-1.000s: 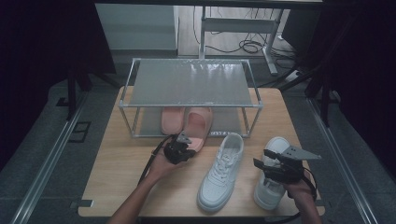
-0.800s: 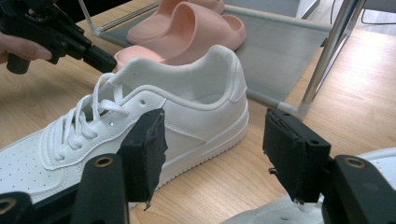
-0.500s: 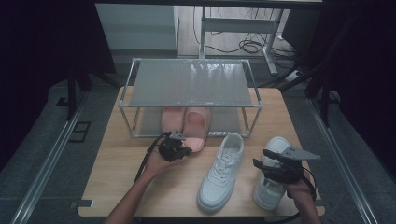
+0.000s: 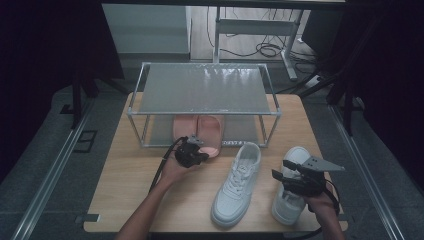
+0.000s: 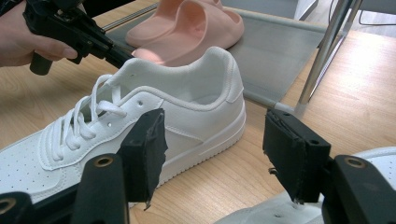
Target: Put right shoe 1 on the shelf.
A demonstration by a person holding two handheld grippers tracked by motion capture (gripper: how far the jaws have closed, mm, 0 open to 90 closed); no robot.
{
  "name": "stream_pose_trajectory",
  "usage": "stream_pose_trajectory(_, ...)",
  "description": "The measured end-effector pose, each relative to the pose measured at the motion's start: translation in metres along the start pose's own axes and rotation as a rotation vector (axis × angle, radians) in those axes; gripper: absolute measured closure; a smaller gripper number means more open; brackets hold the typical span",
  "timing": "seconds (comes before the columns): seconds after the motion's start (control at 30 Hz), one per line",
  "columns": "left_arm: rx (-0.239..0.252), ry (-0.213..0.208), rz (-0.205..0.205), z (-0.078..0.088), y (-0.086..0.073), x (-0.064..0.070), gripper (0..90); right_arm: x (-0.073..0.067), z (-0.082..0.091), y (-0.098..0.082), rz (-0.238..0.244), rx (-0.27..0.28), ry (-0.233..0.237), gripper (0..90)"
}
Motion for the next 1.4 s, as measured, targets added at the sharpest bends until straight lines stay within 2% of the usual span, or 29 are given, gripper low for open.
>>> stream_pose_trajectory(0.27,0.01,0.006,0.036,-0.005,0.003,-0.004,90.0,0.0,0.0,0.0,0.0,0.0,0.0,39.6)
stream_pose_trajectory(0.5,0.017,0.02,0.051,-0.008,0.005,-0.008,90.0,0.0,0.0,0.0,0.0,0.001,-0.001,39.6)
stream_pose_trajectory(0.6,0.016,0.026,0.051,-0.01,0.006,-0.01,90.0,0.0,0.0,0.0,-0.001,0.001,-0.001,39.6)
stream_pose_trajectory(0.77,0.003,0.042,0.02,-0.013,0.011,-0.013,90.0,0.001,0.001,0.0,0.0,0.002,-0.002,39.6)
stream_pose_trajectory(0.8,0.006,0.041,0.032,-0.015,0.012,-0.012,90.0,0.001,0.001,0.0,0.0,0.002,-0.002,39.6)
stream_pose_trajectory(0.9,-0.001,0.047,0.02,-0.016,0.013,-0.015,90.0,0.001,0.001,0.0,-0.003,0.005,-0.003,39.6)
stream_pose_trajectory(1.4,0.008,0.083,0.074,-0.023,0.016,-0.024,90.0,0.001,0.001,0.0,-0.003,0.005,-0.004,39.6)
Point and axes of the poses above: each handheld gripper's, and its own axes: z roughly backward along the jaws, y roughly out of its top, x roughly to its right, the point moved 7 cm from there along -z, roughly forward along the jaws, and after that the axes turned 13 degrees about y, right-handed, at the moved point
